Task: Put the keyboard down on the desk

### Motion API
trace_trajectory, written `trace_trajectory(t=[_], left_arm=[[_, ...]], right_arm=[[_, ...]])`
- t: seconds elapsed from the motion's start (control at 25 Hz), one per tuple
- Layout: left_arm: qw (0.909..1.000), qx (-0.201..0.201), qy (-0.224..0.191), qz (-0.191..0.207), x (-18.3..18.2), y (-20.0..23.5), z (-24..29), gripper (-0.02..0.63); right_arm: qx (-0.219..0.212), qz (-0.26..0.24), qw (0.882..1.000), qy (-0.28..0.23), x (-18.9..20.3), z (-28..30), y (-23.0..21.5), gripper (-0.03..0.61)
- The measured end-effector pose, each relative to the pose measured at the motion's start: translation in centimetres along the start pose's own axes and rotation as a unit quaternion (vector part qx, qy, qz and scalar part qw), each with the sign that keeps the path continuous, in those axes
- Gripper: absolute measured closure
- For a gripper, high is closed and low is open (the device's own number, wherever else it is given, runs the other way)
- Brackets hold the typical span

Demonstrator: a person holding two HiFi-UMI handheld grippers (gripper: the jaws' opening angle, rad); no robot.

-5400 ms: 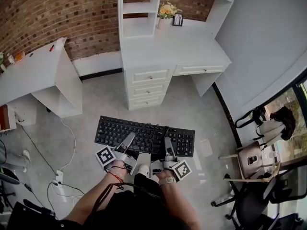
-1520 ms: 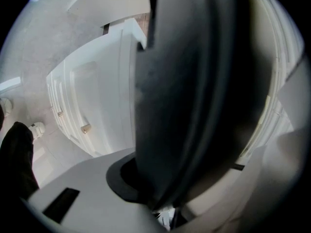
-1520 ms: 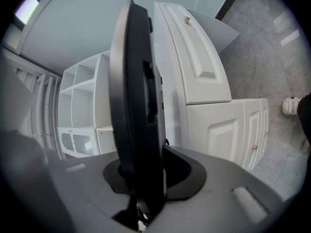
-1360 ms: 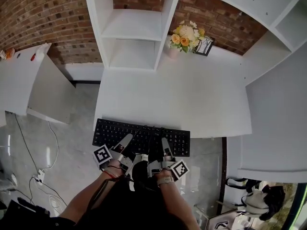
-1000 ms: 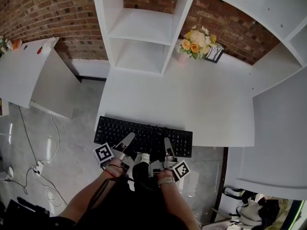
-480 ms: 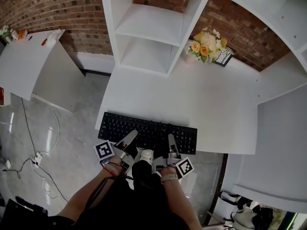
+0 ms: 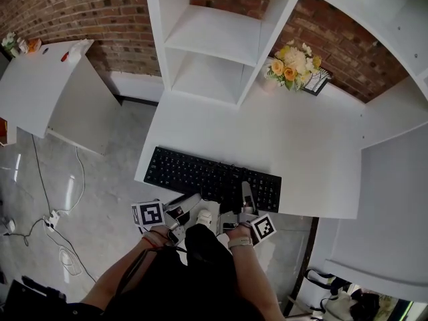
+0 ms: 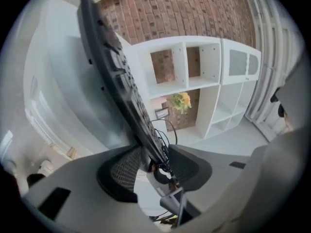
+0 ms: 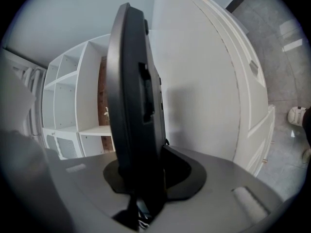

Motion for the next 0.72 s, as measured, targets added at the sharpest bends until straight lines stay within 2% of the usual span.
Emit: trace_trajectory(t=[0.12,0.2,0.32,0.4,0.44,0.6,0.64,0.72], left_arm=[[0.9973,-0.015,0.038,0.061,-0.2,-0.3,0.2,0.46],[0.9917,-0.027,0.065,0.108,-0.5,-0.6,0.4,0.475],[0.9753,-0.05,0.109,0.186,-0.8,-1.4,0.8,0.486],[0.9643,-0.07,0.123,0.224,-0.8,-1.7,1.1,0.537],[0.9594,-0.08,0.125,0.24,-0.9,-1.8,1.2,0.567],[0.9386,-0.109,0.133,0.299,-1.4,-2.4,1.8,0.595],[0.9353,-0.117,0.134,0.306,-1.5,-2.4,2.0,0.609],[0.9356,-0.126,0.131,0.302,-1.5,-2.3,2.1,0.621]], right_arm=[[0.004,0.003,1.0,-0.004,0.0,0.2,0.0,0.486],[0.005,0.006,1.0,-0.007,0.0,0.5,0.1,0.486],[0.005,0.008,1.0,-0.007,0.0,0.9,0.2,0.486],[0.005,0.01,1.0,-0.007,-0.1,1.4,0.3,0.486],[0.003,0.013,1.0,-0.008,-0.1,1.6,0.3,0.487],[-0.002,0.022,1.0,-0.014,-0.1,2.3,0.3,0.488],[-0.001,0.021,1.0,-0.014,-0.1,2.5,0.4,0.488],[0.004,0.017,1.0,-0.012,-0.1,2.7,0.5,0.485]])
Point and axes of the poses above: the fingertips, and each gripper's own axes: z forward along the fingers, y to its left, x out of its underside, the point moved 9 cm from there along -z, backward along the fingers, and after that the axes turned 15 degrees about z, right-handed, at the moved point
